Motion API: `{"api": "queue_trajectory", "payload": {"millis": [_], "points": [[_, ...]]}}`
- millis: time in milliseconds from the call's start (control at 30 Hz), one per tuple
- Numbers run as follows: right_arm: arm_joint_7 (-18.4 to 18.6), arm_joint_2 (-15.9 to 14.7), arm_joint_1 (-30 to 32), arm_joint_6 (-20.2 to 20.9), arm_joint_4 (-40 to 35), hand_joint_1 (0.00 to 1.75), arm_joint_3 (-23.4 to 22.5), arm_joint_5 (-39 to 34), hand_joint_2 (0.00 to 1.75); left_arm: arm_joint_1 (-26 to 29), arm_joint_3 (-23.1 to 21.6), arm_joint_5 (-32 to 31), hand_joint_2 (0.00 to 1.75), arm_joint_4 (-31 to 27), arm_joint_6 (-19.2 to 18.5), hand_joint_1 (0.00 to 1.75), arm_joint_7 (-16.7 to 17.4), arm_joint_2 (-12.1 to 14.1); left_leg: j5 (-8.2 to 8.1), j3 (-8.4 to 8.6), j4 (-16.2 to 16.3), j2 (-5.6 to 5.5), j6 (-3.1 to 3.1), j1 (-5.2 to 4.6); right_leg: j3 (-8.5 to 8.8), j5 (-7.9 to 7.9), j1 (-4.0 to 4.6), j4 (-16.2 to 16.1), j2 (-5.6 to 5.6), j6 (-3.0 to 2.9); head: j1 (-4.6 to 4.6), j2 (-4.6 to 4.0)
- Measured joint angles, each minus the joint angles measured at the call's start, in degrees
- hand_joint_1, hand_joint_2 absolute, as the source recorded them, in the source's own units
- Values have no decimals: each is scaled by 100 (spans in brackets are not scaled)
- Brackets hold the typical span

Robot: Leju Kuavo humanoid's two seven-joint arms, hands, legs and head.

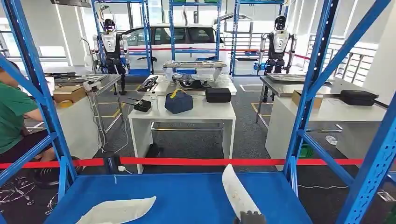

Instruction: Take the parts from the cabinet and place them on the table.

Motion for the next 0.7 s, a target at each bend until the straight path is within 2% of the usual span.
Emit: {"api": "queue_trajectory", "payload": {"millis": [100, 167, 267, 367, 467, 700], "points": [[-890, 90, -37, -231, -1045, 175, -231, -734, 0, -42, 59, 57, 175, 0, -33, 0, -24, 24, 2, 0, 0, -1, -2, -2, -4, 0, -2, 8, -2, 0, -2, 0], [-1137, 116, -158, -249, -1795, 175, -238, -938, 0, -34, 98, 57, 175, 0, -24, 0, -50, 31, 3, 2, 0, -3, -3, 0, -5, -5, -5, 9, -3, -7, 0, 0], [-1315, 122, -205, -232, -2732, 175, -229, -1065, 0, -22, 131, 50, 175, 2, 9, 0, -63, 28, -1, 4, 0, -20, -9, 10, -2, -19, -5, 8, -23, -19, -2, 0], [-1402, 122, -145, -396, -3320, 175, -155, -1024, 0, -26, 138, 41, 175, 0, 40, 0, -107, 26, -7, 4, -1, -18, -16, 10, -1, -23, -4, 8, -22, -23, -2, 0], [-1424, 120, -31, -507, -3675, 175, -74, -947, 0, -33, 138, 15, 175, 0, 40, 0, -127, 26, -9, 4, -1, -12, -18, 9, -2, -23, -4, 8, -18, -23, -2, 0], [-1432, 81, 106, -608, -3946, 175, -39, -947, 0, -36, 138, -26, 175, 0, 40, 0, -131, 26, -9, 5, -1, -14, -18, 9, -3, -23, -4, 8, -18, -23, -2, 0]]}}
